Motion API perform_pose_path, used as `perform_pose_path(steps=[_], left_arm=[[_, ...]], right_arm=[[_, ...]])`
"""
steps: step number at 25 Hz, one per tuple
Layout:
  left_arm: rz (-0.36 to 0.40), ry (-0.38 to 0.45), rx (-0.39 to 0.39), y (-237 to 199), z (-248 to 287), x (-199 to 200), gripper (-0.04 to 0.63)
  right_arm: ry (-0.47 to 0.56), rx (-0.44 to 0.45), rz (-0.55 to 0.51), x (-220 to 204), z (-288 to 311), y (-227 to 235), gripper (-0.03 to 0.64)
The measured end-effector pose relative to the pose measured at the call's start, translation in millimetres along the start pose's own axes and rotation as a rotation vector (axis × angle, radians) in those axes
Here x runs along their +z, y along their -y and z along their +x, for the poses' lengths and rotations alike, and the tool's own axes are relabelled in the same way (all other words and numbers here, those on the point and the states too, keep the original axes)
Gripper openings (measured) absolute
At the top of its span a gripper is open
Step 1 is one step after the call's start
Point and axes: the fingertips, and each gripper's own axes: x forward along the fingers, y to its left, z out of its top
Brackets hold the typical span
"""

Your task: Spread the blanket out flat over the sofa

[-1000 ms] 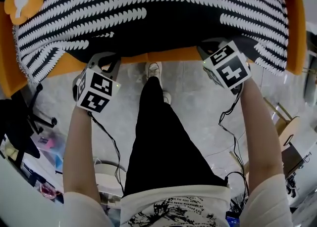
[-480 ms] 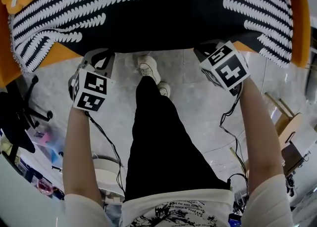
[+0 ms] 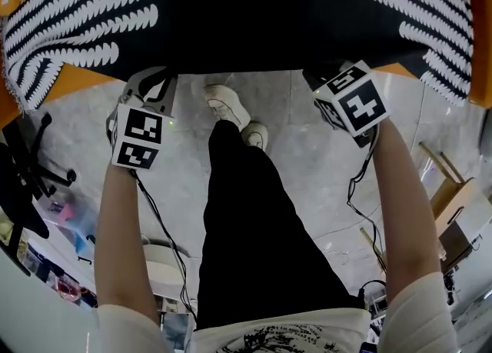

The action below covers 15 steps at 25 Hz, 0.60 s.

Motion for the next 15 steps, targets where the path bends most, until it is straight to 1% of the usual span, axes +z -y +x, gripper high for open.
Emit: perform_pose_path(steps=[5, 8, 9, 10, 11, 12, 13, 14, 15], left_arm=[[-0.031, -0.002, 0.044, -4.4, 20.4, -9.8, 0.042], [-0.079, 0.0, 0.091, -8.3, 27.2, -15.3, 0.062], [-0.09, 0.007, 0.093, -7.6, 28.5, -15.6, 0.071], [-0.1, 0.017, 0.08, -5.0, 29.6, -15.2, 0.086], [-0.113, 0.028, 0.053, 0.1, 30.0, -14.3, 0.14], [-0.13, 0.038, 0.017, 7.3, 29.1, -13.2, 0.204], [-0.148, 0.046, -0.017, 15.3, 26.5, -12.3, 0.297], [-0.162, 0.053, -0.038, 22.4, 21.9, -11.1, 0.319], [-0.167, 0.057, -0.046, 28.1, 15.2, -9.2, 0.322]], right_arm=[[0.019, -0.06, 0.014, -4.2, 23.6, 7.2, 0.028], [0.041, -0.056, 0.053, -3.3, 34.5, 7.5, 0.045], [0.05, -0.039, 0.07, -2.0, 36.4, 5.4, 0.076], [0.057, -0.014, 0.085, -0.5, 37.9, 1.7, 0.159], [0.062, 0.011, 0.094, 0.3, 38.5, -3.0, 0.261], [0.068, 0.027, 0.098, 0.3, 37.3, -7.6, 0.283], [0.075, 0.034, 0.098, -0.6, 33.8, -11.2, 0.283], [0.083, 0.035, 0.099, -2.4, 28.0, -14.0, 0.284], [0.091, 0.035, 0.103, -4.5, 19.8, -15.8, 0.285]])
